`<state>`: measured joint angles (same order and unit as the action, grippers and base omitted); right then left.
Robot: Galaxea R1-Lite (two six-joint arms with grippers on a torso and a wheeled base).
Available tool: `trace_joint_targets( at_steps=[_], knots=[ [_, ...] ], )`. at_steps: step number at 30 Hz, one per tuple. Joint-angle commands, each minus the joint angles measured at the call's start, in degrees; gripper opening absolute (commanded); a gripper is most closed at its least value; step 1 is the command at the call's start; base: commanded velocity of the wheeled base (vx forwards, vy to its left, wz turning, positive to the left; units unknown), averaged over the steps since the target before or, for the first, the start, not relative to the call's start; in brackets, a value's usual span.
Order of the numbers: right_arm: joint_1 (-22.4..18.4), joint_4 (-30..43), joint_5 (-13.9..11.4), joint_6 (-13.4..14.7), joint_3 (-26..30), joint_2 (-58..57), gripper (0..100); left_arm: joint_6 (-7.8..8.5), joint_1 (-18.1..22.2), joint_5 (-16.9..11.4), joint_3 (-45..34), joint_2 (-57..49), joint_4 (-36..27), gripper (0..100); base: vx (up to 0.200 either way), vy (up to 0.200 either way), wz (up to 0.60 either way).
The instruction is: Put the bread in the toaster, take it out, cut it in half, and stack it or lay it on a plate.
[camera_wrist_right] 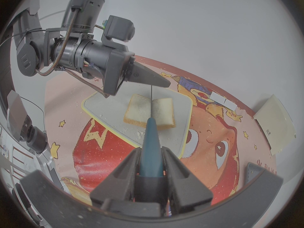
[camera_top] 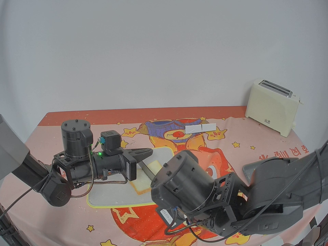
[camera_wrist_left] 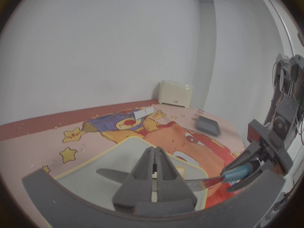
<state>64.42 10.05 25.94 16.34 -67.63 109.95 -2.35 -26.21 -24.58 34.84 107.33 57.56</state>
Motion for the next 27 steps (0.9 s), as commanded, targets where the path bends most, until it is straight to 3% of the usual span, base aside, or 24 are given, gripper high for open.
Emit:
trace_joint_targets(
  at_steps=[1,14,18,27],
  knots=[
    [-0.08,0.06,-0.01,0.01,0.13,0.36,0,-0.02,0.11,-0.03,-0.39,0.08,0.18,0,0.000,0.000,0.00],
    [-0.43,-0.03,0.07,0.19,0.22,0.36,0,-0.02,-0.07,-0.03,-0.12,2.10,0.27,0,0.000,0.000,0.00],
    [-0.34,-0.03,0.07,1.15,0.22,0.44,0,-1.25,0.02,-0.21,-0.12,2.19,0.36,0,0.000,0.000,0.00],
    [-0.34,-0.03,-0.01,1.33,0.22,0.53,0,-1.60,0.11,-0.30,-0.21,4.12,4.05,0,0.000,0.000,0.00]
  ],
)
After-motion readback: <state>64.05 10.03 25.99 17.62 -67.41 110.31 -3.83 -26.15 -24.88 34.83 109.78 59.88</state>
